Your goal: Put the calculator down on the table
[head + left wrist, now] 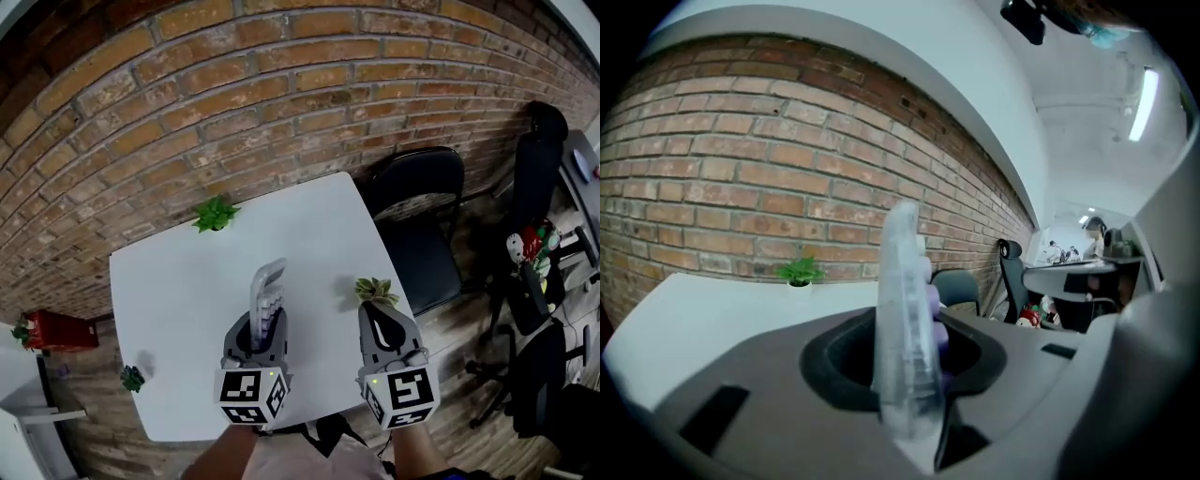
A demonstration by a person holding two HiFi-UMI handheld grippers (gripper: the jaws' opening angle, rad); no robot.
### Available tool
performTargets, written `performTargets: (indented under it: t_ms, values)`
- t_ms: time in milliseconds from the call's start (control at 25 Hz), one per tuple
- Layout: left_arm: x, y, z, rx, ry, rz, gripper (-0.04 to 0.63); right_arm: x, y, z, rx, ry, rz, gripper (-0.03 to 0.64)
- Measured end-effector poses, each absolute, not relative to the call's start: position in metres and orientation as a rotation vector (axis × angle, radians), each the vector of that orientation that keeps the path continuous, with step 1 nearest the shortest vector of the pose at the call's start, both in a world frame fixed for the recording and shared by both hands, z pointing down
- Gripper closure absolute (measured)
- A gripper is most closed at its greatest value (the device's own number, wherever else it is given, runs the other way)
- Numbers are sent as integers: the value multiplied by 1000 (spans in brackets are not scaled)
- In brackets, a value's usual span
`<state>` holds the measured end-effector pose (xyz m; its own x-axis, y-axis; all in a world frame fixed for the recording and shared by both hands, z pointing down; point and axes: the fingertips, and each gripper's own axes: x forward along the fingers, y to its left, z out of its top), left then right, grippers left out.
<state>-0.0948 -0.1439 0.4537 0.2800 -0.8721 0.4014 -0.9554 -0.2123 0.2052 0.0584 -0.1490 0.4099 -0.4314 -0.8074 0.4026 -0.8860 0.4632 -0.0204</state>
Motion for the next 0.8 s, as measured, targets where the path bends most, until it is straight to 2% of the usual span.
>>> performTargets:
  t_ms: [800]
  values:
    - [-86,-159,560,1927,-1462,325,460,69,-171,466,1413,-2277,454,615]
